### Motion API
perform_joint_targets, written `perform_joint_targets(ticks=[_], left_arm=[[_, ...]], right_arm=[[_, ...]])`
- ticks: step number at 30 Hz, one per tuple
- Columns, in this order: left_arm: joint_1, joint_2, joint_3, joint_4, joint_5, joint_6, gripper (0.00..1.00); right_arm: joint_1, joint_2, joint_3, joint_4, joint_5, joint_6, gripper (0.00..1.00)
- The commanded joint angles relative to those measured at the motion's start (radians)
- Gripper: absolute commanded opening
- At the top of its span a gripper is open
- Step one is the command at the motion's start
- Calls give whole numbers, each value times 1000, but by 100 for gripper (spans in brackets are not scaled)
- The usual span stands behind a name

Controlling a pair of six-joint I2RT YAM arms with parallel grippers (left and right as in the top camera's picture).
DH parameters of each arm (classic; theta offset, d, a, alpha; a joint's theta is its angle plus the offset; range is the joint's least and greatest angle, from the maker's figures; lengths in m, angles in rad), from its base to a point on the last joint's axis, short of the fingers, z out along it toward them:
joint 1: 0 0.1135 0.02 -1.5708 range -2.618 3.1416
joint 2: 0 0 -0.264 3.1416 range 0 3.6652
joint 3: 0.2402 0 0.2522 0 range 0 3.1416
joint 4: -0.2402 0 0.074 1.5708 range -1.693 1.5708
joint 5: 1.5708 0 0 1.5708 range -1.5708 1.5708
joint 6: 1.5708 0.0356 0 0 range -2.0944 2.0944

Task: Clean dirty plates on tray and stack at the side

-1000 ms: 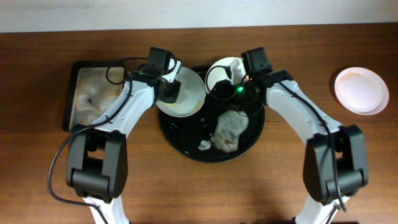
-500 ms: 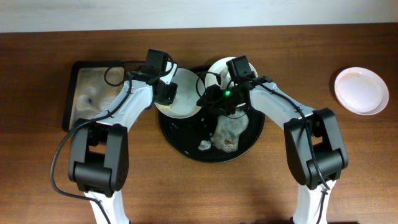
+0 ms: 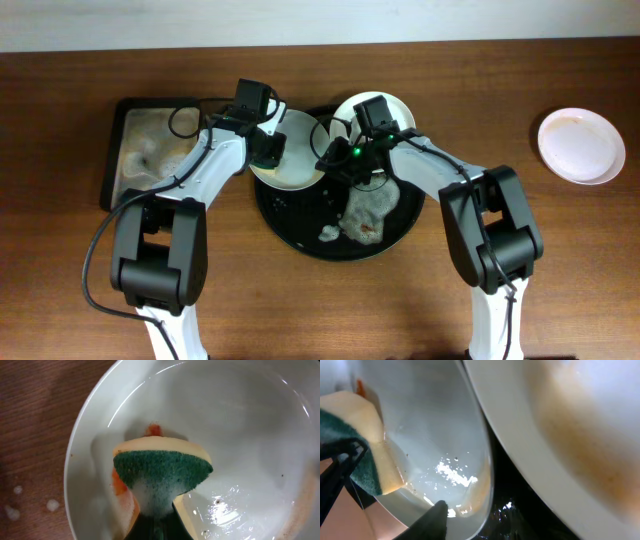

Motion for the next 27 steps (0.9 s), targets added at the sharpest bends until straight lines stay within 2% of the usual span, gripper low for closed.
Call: perform_joint_targets(ticks=[1,3,7,18,27], left_arm=[[5,46,3,-6,35,2,0],[5,46,3,-6,43,2,0],[5,45,3,-33,73,2,0],[5,18,5,-141,82,1,0],[-19,-56,5,-252,90,1,0]], right_arm=[[19,35,2,6,33,35,19],[19,35,2,2,31,36,10],[16,35,2,-52,31,38,4],[16,-14,2,-264,43,-36,4],[16,-121,3,-466,137,-105,4]])
